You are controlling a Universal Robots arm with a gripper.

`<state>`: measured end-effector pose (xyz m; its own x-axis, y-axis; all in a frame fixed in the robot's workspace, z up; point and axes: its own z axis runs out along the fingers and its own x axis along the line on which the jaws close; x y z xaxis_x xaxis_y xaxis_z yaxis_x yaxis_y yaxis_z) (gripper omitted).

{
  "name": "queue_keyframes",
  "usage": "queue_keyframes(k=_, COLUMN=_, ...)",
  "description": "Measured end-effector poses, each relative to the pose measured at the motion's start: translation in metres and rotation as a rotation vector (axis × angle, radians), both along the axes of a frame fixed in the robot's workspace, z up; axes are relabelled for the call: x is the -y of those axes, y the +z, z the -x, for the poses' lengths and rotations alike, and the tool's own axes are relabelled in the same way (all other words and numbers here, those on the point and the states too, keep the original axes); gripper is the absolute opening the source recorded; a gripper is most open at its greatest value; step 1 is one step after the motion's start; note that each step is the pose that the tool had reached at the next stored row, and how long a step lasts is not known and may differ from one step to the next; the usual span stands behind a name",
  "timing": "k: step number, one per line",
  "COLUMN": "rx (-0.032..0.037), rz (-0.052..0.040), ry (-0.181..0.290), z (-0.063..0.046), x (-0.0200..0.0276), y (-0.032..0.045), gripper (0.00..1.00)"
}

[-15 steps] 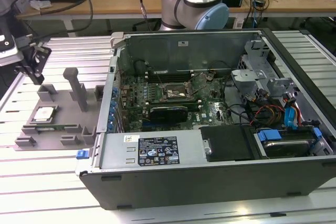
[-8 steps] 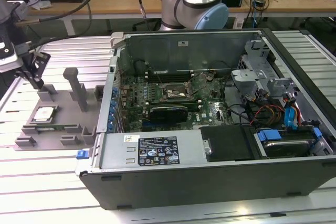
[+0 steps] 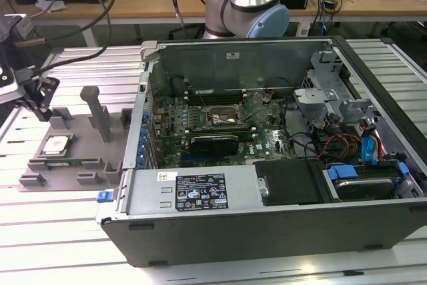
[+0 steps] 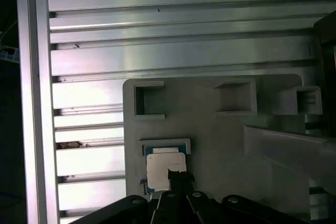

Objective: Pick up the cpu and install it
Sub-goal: 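Pick up the cpu and move it towards the insertion slot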

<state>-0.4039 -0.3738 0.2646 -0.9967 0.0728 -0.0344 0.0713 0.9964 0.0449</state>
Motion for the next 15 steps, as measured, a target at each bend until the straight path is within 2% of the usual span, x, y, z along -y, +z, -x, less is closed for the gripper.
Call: queue_keyframes(k=15, rx=0.0005, rz=0.0001, ry=0.001, z=0.012, x=0.0, y=-0.0313, gripper=0.11)
